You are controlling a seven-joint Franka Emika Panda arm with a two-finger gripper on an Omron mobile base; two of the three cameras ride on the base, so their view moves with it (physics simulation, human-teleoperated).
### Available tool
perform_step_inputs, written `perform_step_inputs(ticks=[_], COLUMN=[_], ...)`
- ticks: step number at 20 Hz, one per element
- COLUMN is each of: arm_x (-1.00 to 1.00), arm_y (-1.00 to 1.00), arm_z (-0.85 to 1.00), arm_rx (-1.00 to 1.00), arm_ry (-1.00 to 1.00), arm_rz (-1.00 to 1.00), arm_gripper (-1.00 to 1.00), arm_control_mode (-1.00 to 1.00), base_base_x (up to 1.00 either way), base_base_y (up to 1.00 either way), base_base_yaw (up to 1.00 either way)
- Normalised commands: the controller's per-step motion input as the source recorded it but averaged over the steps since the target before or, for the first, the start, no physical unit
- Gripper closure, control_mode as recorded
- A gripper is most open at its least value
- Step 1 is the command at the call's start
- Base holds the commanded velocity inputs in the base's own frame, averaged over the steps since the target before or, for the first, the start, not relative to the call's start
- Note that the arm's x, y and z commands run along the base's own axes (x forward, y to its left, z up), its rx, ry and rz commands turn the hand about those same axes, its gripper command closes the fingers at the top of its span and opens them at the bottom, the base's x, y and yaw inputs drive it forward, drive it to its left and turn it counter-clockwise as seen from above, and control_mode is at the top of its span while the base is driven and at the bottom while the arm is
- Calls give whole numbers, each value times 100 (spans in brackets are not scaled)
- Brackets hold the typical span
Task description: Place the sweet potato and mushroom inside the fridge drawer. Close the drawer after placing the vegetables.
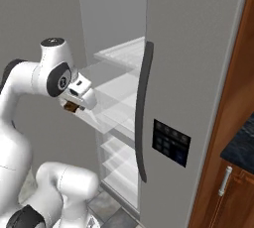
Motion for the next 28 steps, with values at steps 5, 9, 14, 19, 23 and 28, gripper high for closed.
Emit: perform_step_inputs(ticks=[5,9,14,19,23,28], arm_x=[100,100,100,92,76,63], arm_y=[-1,-9,-12,0,0,0], arm_z=[10,-14,-25,-52,-55,-44], arm_rx=[0,0,0,0,0,0], arm_ry=[12,7,2,0,0,2], arm_rz=[0,0,0,0,0,0], arm_gripper=[100,100,100,100,100,100], arm_control_mode=[-100,-100,-100,-100,-100,-100], base_base_x=[0,0,0,0,0,0], base_base_y=[0,0,0,0,0,0], base_base_yaw=[0,0,0,0,0,0])
